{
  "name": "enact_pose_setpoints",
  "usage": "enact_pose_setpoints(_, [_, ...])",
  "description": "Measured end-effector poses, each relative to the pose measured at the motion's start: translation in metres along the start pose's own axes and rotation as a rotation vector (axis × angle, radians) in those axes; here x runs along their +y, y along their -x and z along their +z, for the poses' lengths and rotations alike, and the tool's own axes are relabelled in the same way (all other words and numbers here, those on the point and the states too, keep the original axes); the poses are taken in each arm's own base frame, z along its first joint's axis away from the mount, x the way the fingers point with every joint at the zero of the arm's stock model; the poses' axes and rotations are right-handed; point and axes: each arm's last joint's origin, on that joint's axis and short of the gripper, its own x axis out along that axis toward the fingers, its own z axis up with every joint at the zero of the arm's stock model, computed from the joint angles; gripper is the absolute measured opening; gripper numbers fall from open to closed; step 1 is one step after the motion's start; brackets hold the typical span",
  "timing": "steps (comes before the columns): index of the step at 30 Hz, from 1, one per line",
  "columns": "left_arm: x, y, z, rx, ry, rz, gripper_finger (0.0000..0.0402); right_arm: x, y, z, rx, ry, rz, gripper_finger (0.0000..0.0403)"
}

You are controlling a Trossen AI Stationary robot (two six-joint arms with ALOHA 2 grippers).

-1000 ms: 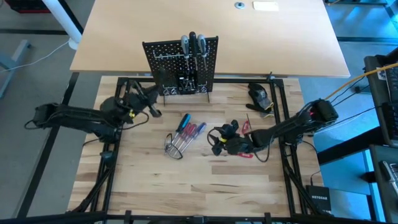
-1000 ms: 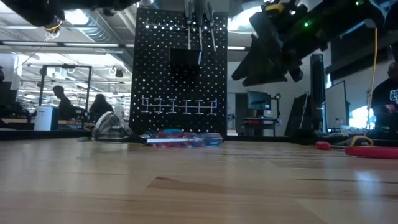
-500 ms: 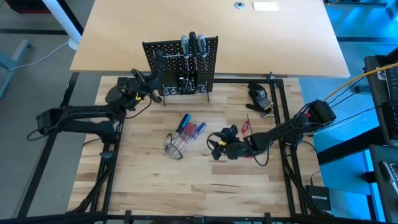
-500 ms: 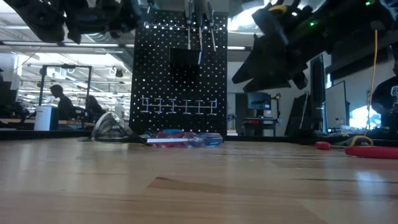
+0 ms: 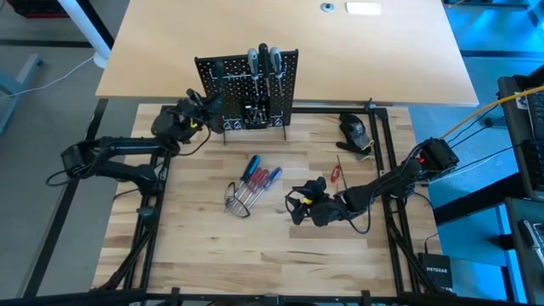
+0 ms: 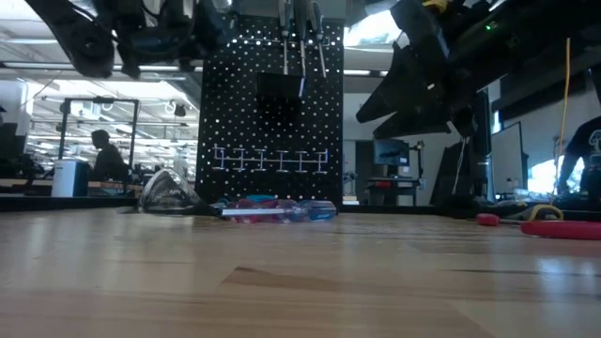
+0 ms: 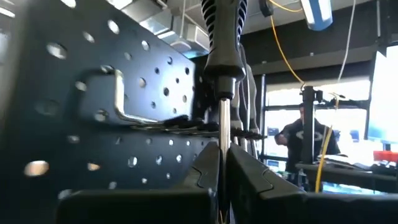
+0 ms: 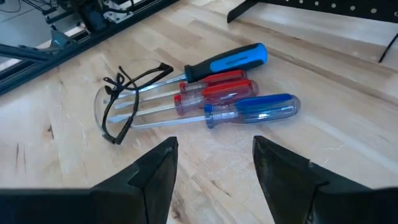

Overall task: Hang tools onto peg board
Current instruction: Hang the black screwdriver on the peg board

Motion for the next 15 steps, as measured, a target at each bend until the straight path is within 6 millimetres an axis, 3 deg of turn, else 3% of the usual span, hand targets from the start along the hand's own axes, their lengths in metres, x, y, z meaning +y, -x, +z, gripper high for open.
enact_pose_setpoints(15, [0.0044,-0.0055,-0.0025,-0.019,0.012,0.020,0.0004,0.0027,0.0037,-0.0034,0.012,-0.010,0.016,0.0209])
